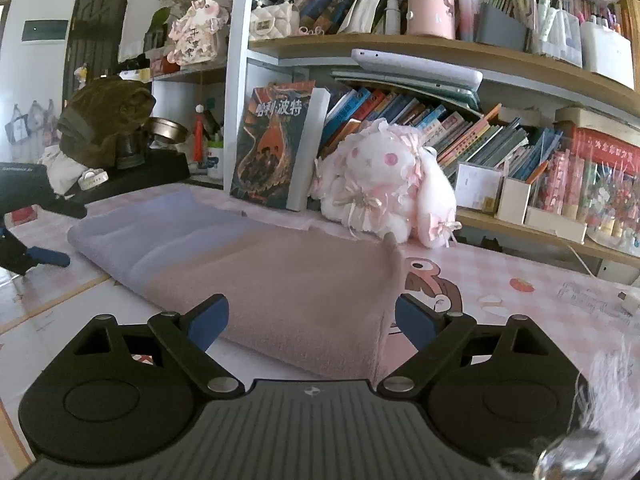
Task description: Fold clothes
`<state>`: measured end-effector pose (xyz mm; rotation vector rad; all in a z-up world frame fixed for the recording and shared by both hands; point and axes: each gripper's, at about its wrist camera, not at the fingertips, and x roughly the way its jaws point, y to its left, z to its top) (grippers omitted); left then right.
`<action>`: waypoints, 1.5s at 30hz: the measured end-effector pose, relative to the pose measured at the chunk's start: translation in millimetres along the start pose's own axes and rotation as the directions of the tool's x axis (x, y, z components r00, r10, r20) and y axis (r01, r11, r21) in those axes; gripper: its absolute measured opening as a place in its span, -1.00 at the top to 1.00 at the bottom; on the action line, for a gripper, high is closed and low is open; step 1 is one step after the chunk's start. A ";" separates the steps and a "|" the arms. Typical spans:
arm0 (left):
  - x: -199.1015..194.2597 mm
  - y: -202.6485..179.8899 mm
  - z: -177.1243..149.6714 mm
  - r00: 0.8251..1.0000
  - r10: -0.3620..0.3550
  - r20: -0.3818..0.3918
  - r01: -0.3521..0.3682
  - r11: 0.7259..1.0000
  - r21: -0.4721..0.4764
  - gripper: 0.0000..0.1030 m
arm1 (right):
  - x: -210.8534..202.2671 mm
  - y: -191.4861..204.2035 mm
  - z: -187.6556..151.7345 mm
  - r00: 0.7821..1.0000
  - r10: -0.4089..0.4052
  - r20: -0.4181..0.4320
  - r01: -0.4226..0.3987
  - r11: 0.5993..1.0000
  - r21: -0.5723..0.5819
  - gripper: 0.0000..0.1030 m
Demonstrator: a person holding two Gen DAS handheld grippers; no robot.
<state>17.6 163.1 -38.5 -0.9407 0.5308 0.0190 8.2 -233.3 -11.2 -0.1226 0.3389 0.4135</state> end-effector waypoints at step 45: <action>18.2 -59.7 -8.9 0.946 0.116 0.304 -0.157 0.981 0.114 0.75 | 93.6 -62.6 11.9 0.967 0.113 -0.228 -0.102 0.993 0.061 0.13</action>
